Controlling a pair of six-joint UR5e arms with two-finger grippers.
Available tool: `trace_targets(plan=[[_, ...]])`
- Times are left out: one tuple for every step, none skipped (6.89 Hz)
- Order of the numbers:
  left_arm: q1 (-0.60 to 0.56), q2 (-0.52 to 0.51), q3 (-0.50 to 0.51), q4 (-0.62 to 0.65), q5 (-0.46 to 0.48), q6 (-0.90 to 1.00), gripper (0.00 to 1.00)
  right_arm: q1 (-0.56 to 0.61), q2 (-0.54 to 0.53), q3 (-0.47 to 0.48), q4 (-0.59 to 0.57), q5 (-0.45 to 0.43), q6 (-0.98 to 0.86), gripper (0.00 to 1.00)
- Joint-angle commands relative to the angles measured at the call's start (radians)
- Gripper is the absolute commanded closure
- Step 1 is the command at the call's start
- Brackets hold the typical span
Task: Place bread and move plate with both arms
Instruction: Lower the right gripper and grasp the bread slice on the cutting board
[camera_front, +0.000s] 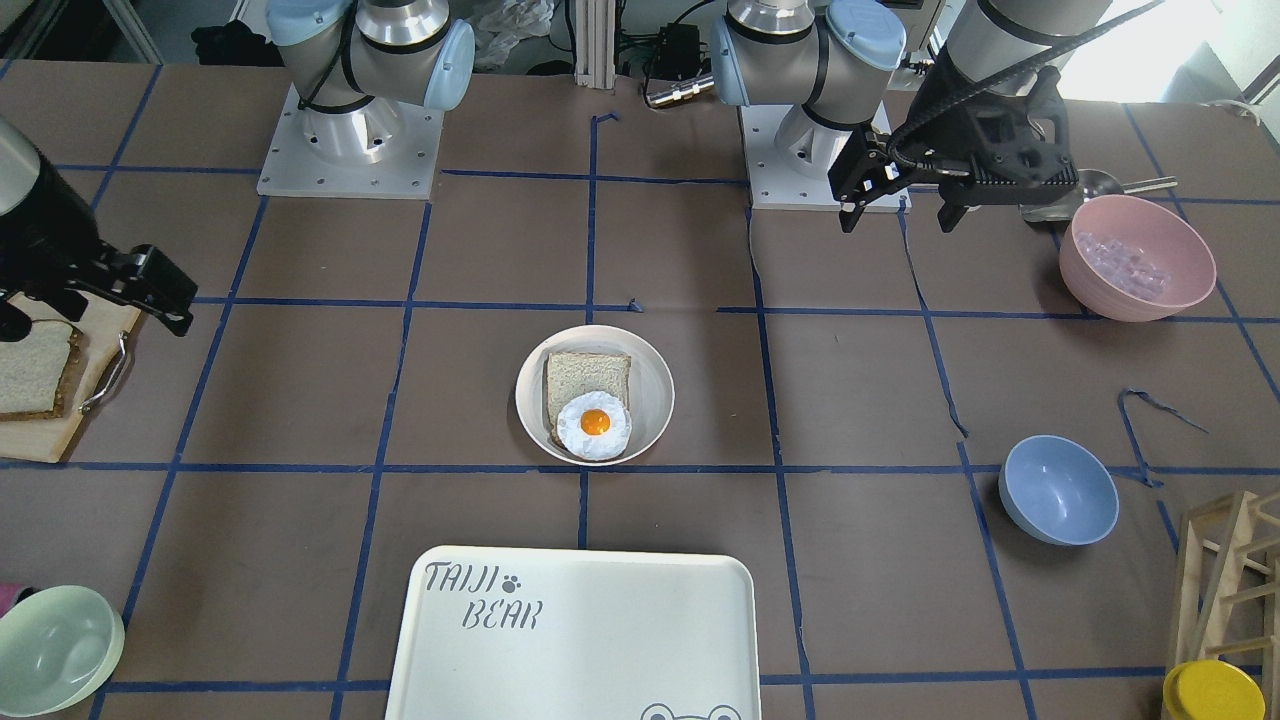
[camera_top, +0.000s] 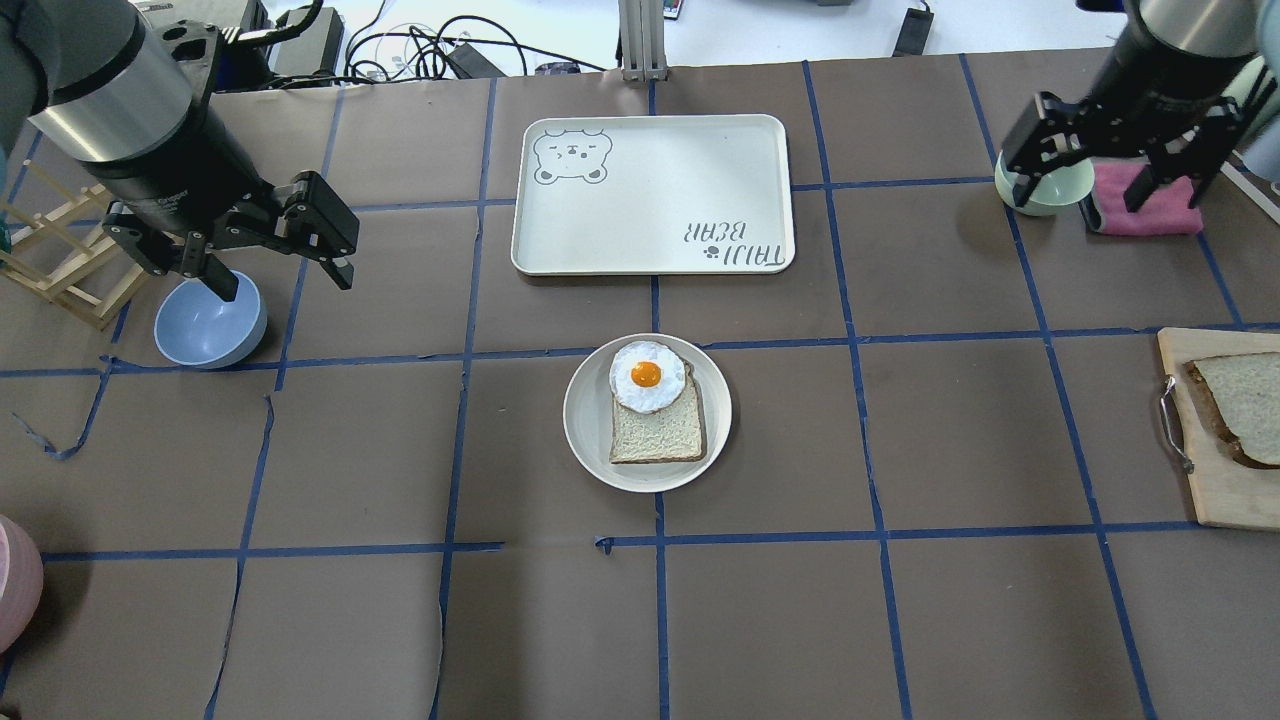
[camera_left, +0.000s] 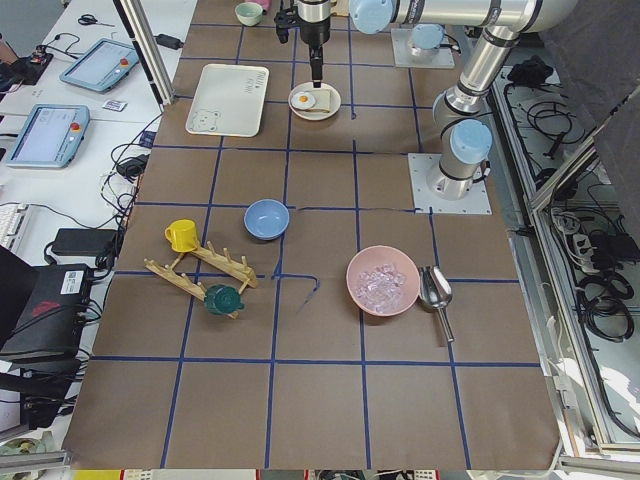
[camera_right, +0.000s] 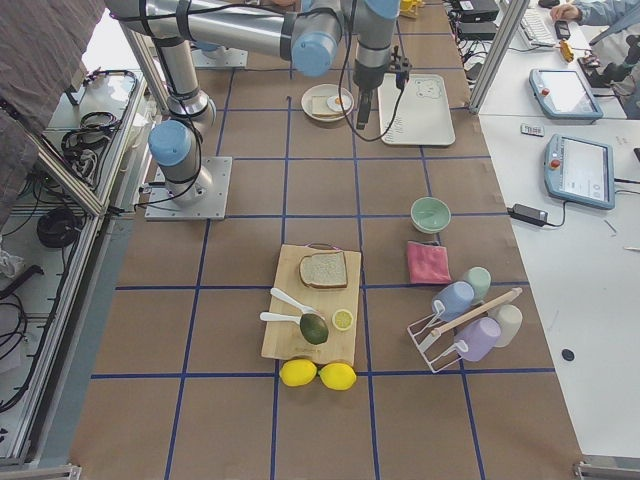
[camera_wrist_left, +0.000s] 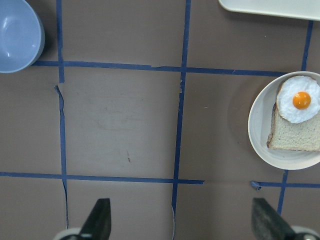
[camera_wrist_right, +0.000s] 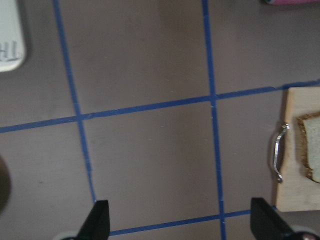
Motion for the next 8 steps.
trace_targets(plan=[[0.001,0.0,0.0,0.0,0.003,0.002,0.0,-0.145,0.004,0.17,-0.212,-0.204,-0.153,0.06],[0.001,0.001,-0.001,-0.003,0.003,0.002,0.0,-0.246,0.016,0.268,-0.368,-0.184,-0.25,0.06],[0.001,0.001,-0.001,-0.003,0.003,0.0,0.0,-0.335,0.058,0.374,-0.531,-0.111,-0.319,0.05],[0.001,0.001,-0.002,-0.007,0.005,0.002,0.0,-0.371,0.097,0.434,-0.657,-0.078,-0.405,0.06],[0.001,0.0,-0.001,-0.005,0.033,0.002,0.0,-0.406,0.143,0.453,-0.693,-0.078,-0.442,0.14],[0.001,0.001,-0.002,-0.008,0.044,0.002,0.0,-0.416,0.177,0.453,-0.695,-0.081,-0.487,0.22],[0.001,0.0,-0.002,-0.007,0.044,0.002,0.0,-0.417,0.185,0.453,-0.697,-0.092,-0.542,0.32],[0.001,0.0,-0.002,-0.007,0.043,0.002,0.0,-0.417,0.185,0.453,-0.697,-0.098,-0.565,0.37]])
